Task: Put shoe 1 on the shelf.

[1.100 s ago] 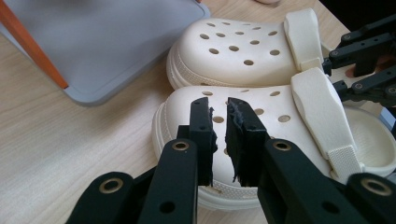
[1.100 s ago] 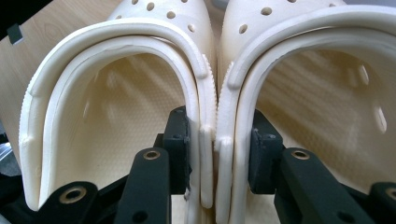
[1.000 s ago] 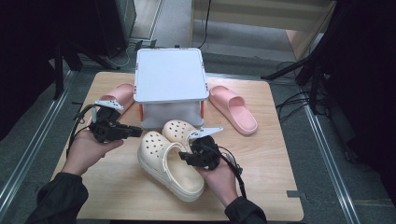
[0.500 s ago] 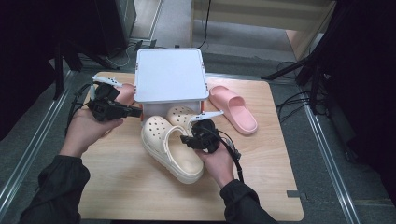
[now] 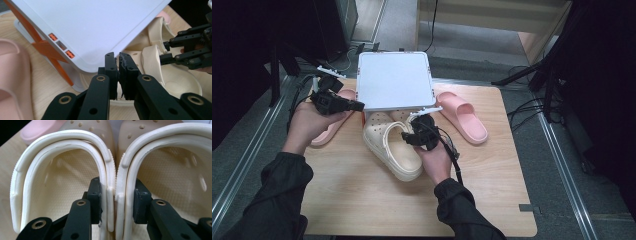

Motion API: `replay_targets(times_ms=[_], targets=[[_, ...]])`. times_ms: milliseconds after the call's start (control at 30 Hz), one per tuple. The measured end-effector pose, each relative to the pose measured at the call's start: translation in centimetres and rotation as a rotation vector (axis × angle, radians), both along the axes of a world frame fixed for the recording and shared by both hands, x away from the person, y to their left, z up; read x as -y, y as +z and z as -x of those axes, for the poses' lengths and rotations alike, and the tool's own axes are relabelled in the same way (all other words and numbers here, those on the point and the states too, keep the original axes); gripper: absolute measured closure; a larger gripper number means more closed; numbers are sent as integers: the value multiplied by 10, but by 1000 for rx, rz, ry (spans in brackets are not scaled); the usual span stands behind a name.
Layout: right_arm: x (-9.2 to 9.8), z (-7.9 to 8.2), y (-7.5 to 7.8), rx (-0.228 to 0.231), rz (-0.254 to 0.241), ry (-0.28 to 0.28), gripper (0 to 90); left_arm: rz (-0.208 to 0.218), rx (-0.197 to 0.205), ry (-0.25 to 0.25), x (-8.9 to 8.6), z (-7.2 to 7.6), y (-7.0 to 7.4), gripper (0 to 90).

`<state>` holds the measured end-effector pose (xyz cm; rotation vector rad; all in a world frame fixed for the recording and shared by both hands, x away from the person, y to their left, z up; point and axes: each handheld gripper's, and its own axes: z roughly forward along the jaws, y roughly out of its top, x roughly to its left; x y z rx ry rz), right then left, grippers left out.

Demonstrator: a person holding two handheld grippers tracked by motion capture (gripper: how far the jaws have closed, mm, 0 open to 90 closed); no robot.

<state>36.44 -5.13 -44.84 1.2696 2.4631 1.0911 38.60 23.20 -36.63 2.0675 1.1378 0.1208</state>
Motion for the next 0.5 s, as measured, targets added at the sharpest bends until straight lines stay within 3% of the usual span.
replay_targets(times_ms=[233,500], targets=[[-7,-18,-10,8,15,-45,668,-17,6,4,2,-11,-3,866],[-18,-27,-14,27,26,-86,667,-28,28,17,1,-14,-4,866]])
